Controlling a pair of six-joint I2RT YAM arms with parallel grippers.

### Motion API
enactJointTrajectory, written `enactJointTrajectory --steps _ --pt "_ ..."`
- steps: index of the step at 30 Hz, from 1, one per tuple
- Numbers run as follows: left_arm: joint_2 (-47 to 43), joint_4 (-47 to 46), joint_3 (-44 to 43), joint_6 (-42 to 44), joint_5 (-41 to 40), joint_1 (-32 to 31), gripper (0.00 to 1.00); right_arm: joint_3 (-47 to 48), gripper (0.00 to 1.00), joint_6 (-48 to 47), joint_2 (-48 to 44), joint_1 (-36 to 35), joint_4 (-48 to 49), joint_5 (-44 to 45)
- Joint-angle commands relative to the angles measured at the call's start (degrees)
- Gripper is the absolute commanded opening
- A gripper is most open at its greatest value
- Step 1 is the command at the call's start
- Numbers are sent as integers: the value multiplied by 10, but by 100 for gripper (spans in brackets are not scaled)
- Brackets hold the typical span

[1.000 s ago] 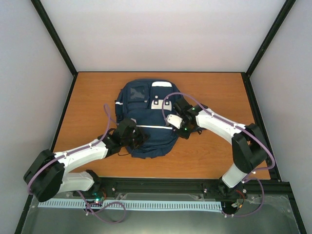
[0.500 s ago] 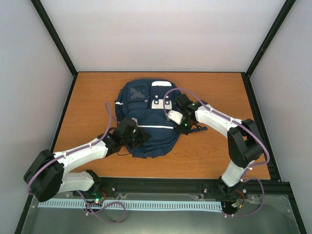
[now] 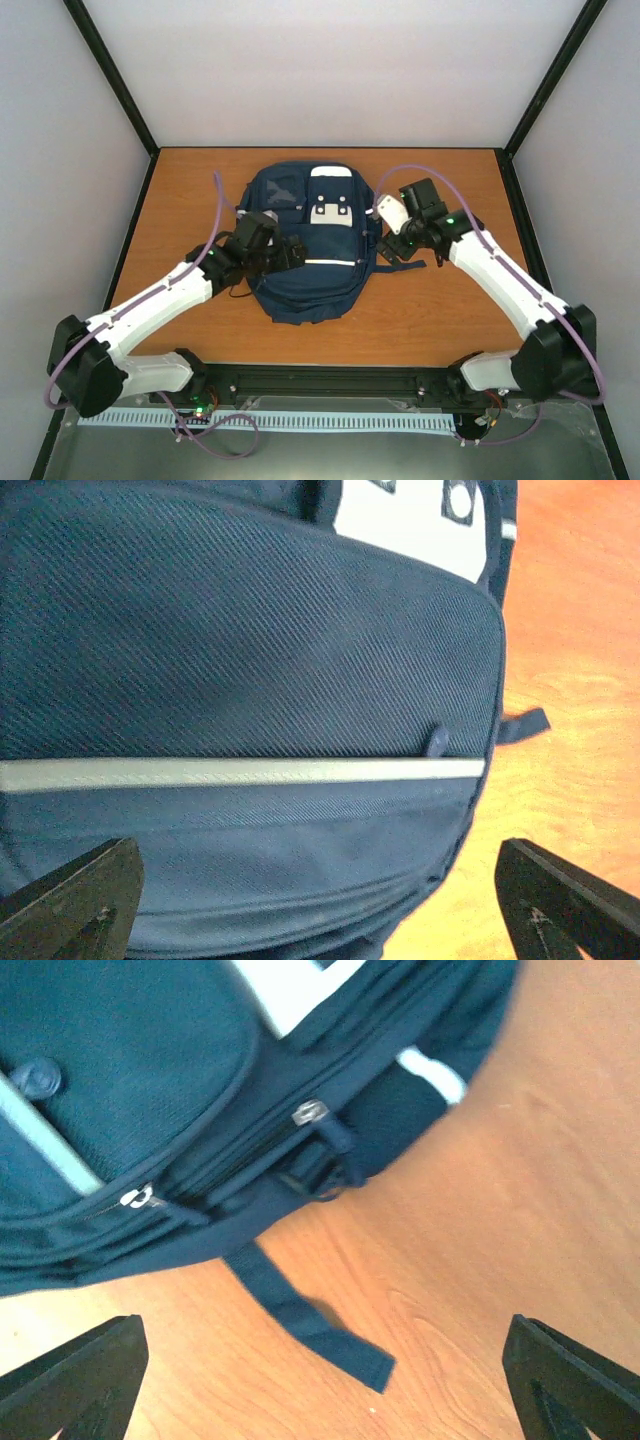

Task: Pack the student bag
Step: Zip the student bag at the center of the board.

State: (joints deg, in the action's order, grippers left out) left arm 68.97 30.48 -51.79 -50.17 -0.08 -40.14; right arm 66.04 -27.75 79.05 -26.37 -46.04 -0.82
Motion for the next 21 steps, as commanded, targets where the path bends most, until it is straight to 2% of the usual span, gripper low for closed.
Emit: enactJointTrajectory --steps 1,3,5,8,11,13,16,18,21 --pt "-15 60 -43 110 -56 39 100 -13 100 61 -65 18 46 25" --pt "-6 83 -66 150 -87 50 100 -17 100 67 -70 18 38 53" --pt "6 113 -86 161 -171 55 100 -13 100 59 -55 18 12 59" --pt "28 120 -88 169 -230 81 100 -36 100 50 -58 19 24 3" --pt "55 100 -76 150 -161 132 100 -119 100 58 -137 20 120 -61" --pt "75 85 -67 132 -154 140 100 -172 100 80 -188 21 195 -70" --pt "93 43 -46 130 -109 140 100 -209 100 62 -238 33 216 -97" --pt "102 -3 -29 143 -41 139 100 -222 100 61 -261 49 216 -136" --pt "128 -59 -23 150 6 127 100 -229 100 64 -265 57 212 -135"
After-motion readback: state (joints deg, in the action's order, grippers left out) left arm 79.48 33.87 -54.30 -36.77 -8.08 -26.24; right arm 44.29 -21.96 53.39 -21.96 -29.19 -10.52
